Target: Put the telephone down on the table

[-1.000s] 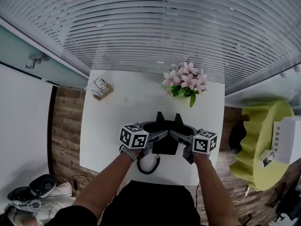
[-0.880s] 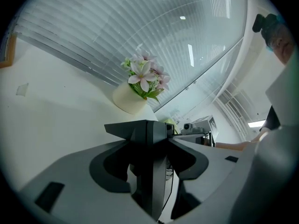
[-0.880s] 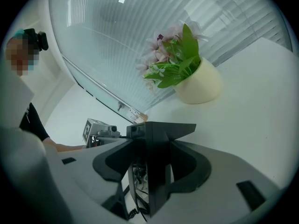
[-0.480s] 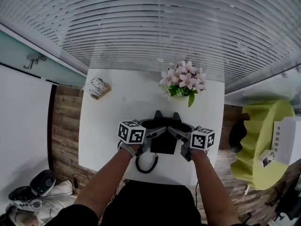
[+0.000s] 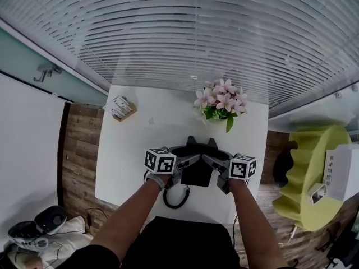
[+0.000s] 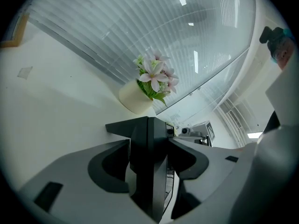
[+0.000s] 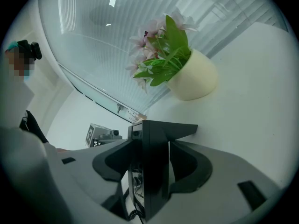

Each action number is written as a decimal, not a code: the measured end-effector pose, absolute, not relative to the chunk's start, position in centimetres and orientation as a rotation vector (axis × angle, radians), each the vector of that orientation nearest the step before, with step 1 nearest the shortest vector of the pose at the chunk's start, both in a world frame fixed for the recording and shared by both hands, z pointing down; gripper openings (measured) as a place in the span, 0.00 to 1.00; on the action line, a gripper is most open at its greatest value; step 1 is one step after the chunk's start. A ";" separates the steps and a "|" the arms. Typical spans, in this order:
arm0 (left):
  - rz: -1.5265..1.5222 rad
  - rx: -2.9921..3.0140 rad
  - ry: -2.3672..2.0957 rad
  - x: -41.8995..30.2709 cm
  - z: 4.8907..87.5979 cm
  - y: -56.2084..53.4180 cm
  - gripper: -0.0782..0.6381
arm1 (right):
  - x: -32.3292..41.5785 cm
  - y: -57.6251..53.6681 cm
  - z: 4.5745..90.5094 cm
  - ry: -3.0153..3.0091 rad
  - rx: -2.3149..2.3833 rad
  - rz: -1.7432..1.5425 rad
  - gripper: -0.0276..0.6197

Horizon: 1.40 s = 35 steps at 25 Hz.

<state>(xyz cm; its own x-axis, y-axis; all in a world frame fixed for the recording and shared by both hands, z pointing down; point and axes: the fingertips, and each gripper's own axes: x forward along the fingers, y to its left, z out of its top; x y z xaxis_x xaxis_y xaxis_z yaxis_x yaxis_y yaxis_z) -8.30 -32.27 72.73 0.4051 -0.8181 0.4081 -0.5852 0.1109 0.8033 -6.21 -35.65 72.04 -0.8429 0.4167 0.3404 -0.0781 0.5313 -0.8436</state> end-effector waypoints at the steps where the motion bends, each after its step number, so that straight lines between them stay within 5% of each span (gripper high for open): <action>1: -0.271 1.565 -1.288 -8.4 72.8 -32.2 0.46 | -6.2 -35.6 72.0 -2.259 -0.275 1.263 0.43; 13: -0.164 1.607 -1.441 -8.8 68.9 -27.9 0.49 | -3.2 -37.6 68.9 -2.410 -0.071 0.958 0.48; 29: -0.032 2.036 -1.790 -4.6 47.6 -24.0 0.48 | 0.1 -30.4 46.9 -2.878 -0.239 0.451 0.47; 35: -0.059 2.171 -1.904 -3.4 41.2 -24.3 0.28 | 0.1 -28.1 41.0 -2.968 -0.332 0.262 0.39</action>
